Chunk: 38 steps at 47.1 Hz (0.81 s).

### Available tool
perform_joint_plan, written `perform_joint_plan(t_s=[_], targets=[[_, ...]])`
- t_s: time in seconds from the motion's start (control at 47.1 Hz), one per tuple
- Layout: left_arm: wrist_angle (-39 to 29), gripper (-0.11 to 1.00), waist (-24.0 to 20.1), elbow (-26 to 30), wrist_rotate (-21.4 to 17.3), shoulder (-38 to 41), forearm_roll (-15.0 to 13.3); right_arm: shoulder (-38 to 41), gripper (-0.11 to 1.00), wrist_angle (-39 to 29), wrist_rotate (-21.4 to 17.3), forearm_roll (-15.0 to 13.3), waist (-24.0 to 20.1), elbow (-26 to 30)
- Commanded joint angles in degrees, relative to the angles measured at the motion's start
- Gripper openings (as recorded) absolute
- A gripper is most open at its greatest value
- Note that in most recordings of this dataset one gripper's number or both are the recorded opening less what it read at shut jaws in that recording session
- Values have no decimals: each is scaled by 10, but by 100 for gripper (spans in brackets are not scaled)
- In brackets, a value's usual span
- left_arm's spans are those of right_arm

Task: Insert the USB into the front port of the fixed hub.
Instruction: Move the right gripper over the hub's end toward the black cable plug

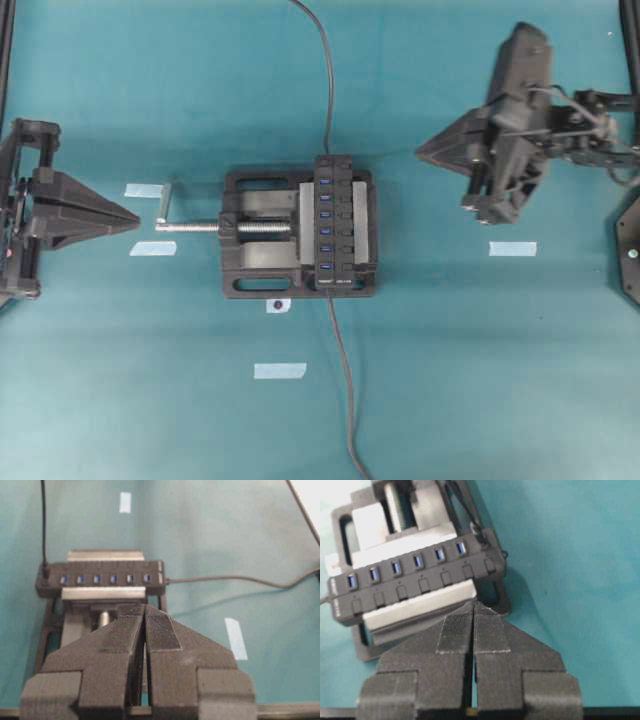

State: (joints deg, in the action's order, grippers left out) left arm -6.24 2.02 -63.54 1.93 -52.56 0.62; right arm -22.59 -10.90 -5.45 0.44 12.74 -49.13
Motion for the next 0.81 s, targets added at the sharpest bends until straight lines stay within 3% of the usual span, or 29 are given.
perform_joint_plan(t_s=[0.0,0.786], targets=[[4,0,1,12,1,3,1,9,-6,14,12,-1,2,22],[4,0,1,12,1,2,1,160,-6,66,18,-1,4,81]])
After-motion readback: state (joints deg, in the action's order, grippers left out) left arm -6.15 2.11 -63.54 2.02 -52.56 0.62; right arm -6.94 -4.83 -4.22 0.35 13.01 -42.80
